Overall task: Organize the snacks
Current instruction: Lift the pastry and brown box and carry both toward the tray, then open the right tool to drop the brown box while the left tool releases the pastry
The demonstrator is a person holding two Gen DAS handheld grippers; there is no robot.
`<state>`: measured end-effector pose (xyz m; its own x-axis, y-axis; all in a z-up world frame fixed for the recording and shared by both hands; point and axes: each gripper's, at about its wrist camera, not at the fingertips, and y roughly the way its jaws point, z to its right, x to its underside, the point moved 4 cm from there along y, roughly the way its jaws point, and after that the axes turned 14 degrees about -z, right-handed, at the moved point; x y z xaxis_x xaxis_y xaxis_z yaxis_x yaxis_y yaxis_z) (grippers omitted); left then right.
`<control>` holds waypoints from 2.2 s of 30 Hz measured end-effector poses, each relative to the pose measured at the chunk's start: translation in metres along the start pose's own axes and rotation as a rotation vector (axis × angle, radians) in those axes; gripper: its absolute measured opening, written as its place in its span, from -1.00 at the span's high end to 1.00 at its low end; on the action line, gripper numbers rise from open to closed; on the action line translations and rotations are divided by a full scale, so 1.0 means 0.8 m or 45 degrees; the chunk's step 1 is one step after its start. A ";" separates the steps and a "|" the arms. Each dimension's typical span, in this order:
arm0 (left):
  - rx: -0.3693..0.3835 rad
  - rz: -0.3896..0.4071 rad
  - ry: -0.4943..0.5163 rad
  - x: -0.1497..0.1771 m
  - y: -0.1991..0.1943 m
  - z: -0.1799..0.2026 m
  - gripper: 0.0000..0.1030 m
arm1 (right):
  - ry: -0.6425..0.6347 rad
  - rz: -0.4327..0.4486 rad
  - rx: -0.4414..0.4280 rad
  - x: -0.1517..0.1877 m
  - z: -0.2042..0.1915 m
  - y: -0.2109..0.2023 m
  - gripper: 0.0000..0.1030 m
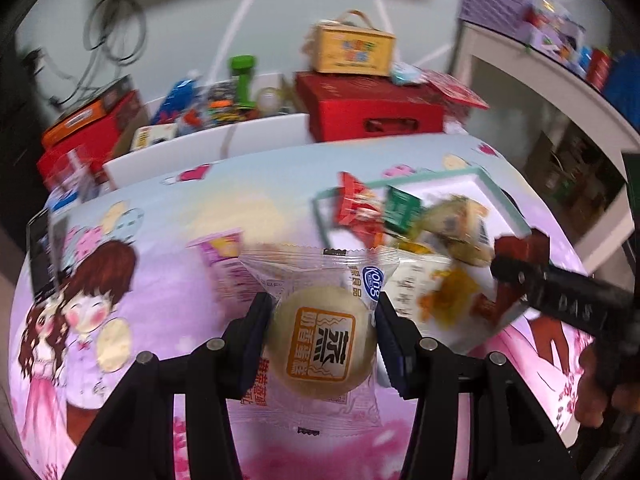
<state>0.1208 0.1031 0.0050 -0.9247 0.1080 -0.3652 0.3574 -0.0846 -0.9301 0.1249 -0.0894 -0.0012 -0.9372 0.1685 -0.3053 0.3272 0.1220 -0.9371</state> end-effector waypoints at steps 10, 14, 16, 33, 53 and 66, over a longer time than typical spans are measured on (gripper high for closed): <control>0.064 -0.058 0.139 -0.009 0.046 0.071 -0.02 | 0.139 0.015 0.015 -0.009 0.058 -0.005 -0.39; 0.067 -0.071 0.156 -0.011 0.060 0.082 -0.03 | 0.138 -0.003 -0.002 -0.010 0.061 0.002 -0.39; 0.074 -0.073 0.156 -0.012 0.066 0.085 -0.03 | 0.131 -0.012 -0.007 -0.011 0.059 0.006 -0.39; 0.054 -0.026 0.174 -0.023 0.091 0.087 -0.03 | 0.110 -0.093 -0.009 -0.012 0.047 0.038 -0.40; 0.020 -0.033 0.186 -0.021 0.076 0.090 -0.37 | 0.095 -0.070 0.005 -0.015 0.042 0.033 -0.44; 0.013 -0.023 -0.065 -0.026 0.052 0.028 -0.46 | 0.053 -0.075 0.023 -0.014 0.029 0.033 -0.44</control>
<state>0.1517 0.0755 -0.0255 -0.9364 0.0592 -0.3458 0.3397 -0.0933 -0.9359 0.1410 -0.1109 -0.0269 -0.9490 0.2017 -0.2423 0.2687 0.1154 -0.9563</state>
